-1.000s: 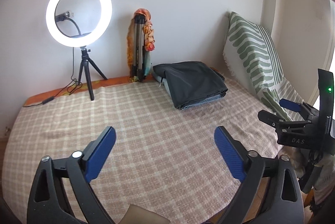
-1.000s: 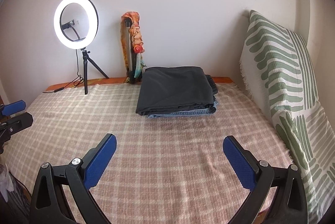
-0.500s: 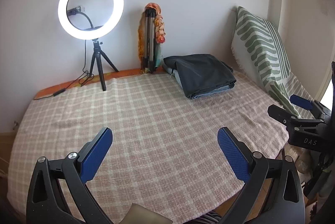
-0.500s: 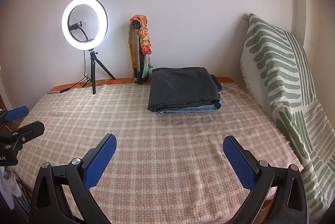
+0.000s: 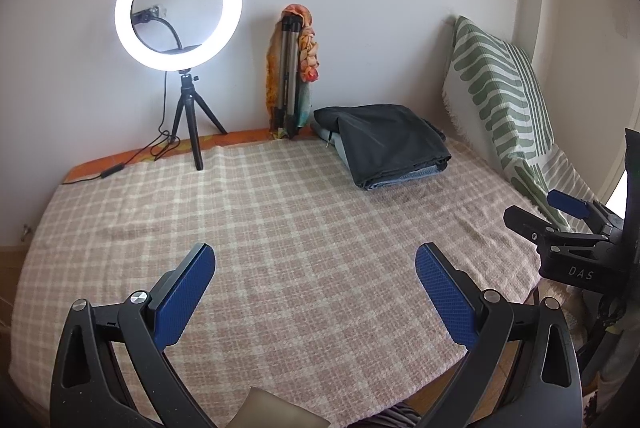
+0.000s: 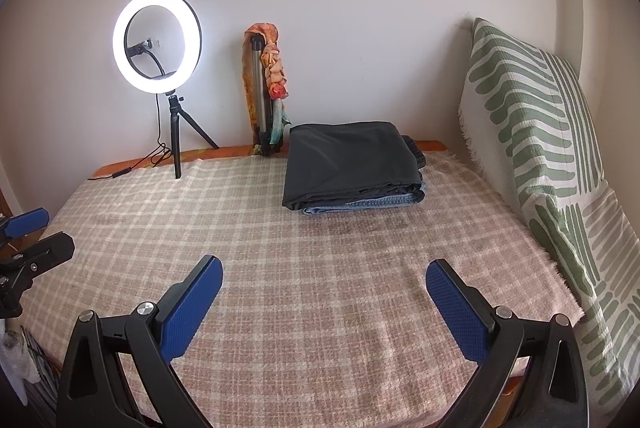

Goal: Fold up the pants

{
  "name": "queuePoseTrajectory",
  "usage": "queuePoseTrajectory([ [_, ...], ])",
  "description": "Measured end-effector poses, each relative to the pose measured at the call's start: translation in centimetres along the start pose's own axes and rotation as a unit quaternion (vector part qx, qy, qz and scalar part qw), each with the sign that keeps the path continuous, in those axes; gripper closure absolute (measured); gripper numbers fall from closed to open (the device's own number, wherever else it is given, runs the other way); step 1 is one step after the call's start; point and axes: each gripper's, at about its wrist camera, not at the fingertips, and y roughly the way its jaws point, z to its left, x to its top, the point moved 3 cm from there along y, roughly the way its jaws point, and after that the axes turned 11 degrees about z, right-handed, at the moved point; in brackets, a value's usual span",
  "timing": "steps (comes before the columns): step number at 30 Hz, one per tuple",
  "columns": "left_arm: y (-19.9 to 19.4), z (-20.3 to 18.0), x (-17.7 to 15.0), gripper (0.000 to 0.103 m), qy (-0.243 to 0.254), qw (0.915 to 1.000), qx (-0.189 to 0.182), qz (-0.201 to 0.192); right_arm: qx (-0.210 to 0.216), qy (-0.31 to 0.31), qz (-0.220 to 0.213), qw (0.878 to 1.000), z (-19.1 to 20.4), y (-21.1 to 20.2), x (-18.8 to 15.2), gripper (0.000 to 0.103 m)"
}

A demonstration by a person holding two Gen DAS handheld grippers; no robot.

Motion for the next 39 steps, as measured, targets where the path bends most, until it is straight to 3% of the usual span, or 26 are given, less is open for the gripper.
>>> queuePoseTrajectory([
  [39, -0.33, -0.39, 0.13, 0.003, 0.006, 1.0, -0.006, -0.003, 0.006, 0.007, 0.007, 1.0, 0.05, 0.22, -0.43, 0.0],
])
